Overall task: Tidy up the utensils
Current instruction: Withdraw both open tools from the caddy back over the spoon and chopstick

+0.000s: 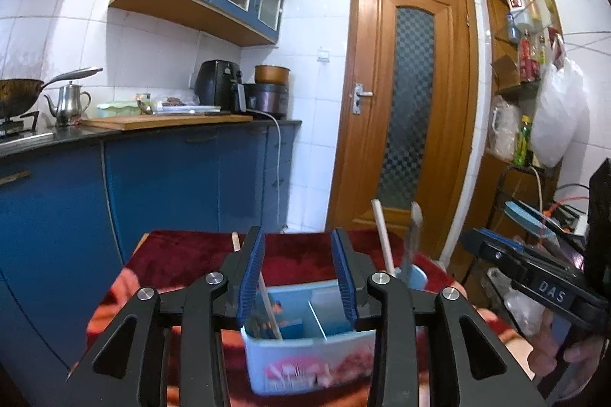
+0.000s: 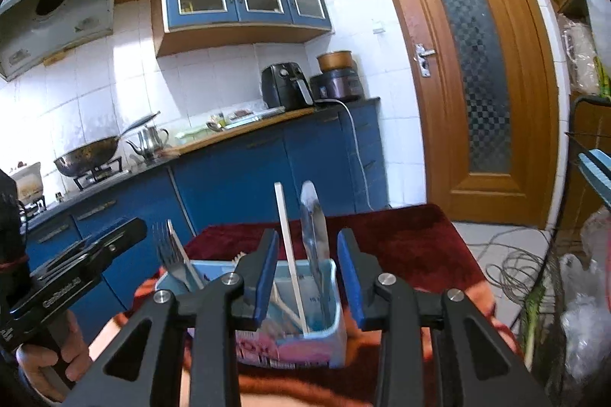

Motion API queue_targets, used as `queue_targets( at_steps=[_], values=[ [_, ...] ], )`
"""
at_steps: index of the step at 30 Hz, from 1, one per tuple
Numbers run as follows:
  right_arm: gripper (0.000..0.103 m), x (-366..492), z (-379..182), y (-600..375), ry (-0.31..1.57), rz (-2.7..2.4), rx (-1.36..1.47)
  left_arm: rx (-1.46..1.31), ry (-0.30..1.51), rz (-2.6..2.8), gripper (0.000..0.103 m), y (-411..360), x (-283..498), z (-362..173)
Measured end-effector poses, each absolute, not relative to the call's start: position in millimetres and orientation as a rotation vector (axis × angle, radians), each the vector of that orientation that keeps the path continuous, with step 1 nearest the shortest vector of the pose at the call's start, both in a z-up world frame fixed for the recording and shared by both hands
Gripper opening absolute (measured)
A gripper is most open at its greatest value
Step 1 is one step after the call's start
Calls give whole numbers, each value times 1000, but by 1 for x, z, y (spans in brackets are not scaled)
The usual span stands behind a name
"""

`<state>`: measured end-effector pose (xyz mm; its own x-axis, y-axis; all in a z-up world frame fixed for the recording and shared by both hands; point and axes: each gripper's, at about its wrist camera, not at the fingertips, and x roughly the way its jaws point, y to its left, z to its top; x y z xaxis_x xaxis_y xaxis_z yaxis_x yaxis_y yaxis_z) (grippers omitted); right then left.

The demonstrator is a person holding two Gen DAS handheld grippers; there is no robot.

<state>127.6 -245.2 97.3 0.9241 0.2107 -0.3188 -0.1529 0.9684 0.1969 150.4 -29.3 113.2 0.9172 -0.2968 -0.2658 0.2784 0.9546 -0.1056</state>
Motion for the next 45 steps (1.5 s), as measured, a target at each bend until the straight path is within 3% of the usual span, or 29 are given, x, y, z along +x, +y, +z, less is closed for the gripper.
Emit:
queue_targets(
  at_steps=[2,18,28,45],
  values=[
    [35,118,96,-245,363,178,173,-68,302,-302,45,-29,141,112],
    [42,55,63,-244,530,182,236,-47,550,-310,47,-39,86,79],
    [48,37,35,-257,595,180,271,-53,747,-286,48,-51,85,38],
    [49,33,3,-285,652,163,345,12,936,-327,48,-88,85,-1]
  ],
)
